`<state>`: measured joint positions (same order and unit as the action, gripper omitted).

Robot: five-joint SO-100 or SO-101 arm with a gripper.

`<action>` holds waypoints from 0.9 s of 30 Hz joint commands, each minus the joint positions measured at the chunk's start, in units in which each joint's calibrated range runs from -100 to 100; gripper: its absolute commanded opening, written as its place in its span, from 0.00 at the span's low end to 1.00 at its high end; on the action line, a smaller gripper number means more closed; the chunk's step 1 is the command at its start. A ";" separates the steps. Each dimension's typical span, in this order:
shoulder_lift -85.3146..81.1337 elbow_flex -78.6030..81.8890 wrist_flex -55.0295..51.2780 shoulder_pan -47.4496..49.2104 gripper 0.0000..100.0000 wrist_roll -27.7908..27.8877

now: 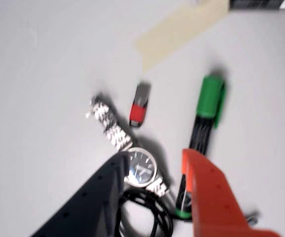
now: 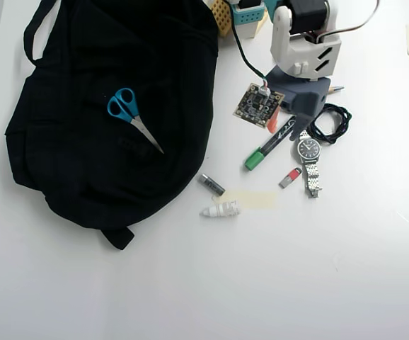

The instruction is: Put the usb stick into the black bag

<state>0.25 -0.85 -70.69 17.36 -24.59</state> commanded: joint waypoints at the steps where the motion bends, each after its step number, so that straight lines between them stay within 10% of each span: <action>1: 2.74 -3.82 1.26 1.94 0.15 -0.16; 27: 38.09 -29.34 -0.29 0.29 0.17 3.09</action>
<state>38.37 -27.65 -72.31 19.19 -21.71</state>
